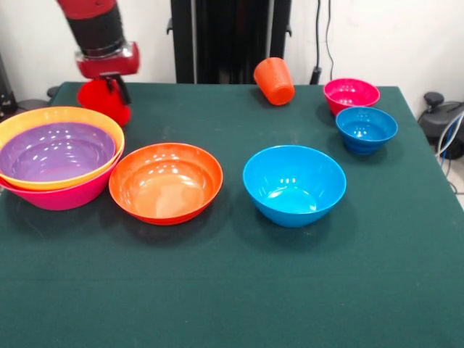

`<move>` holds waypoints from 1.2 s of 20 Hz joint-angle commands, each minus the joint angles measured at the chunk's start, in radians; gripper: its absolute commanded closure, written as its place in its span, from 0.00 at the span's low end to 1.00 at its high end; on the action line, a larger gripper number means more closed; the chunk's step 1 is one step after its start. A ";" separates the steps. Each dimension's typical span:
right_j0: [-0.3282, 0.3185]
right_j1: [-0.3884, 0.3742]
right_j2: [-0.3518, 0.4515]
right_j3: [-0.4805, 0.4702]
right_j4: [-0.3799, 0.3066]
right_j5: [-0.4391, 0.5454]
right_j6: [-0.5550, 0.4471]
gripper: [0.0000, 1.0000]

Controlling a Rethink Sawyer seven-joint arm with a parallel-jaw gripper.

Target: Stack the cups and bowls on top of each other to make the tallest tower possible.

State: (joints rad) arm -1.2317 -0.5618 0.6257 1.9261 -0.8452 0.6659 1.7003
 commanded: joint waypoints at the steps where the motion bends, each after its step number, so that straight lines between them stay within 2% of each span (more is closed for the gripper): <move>1: -0.014 -0.157 0.067 -0.111 0.036 0.184 -0.337 1.00; 6: -0.028 -0.231 0.077 -0.121 0.070 0.259 -0.389 1.00; 13: -0.055 -0.347 0.043 -0.051 0.093 0.301 -0.319 1.00; 18: -0.065 -0.345 0.065 -0.030 0.088 0.259 -0.306 1.00; 24: -0.055 -0.288 0.108 -0.054 0.083 0.221 -0.329 1.00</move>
State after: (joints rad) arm -1.3237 -0.8953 0.6521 1.8766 -0.7623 0.8830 1.6481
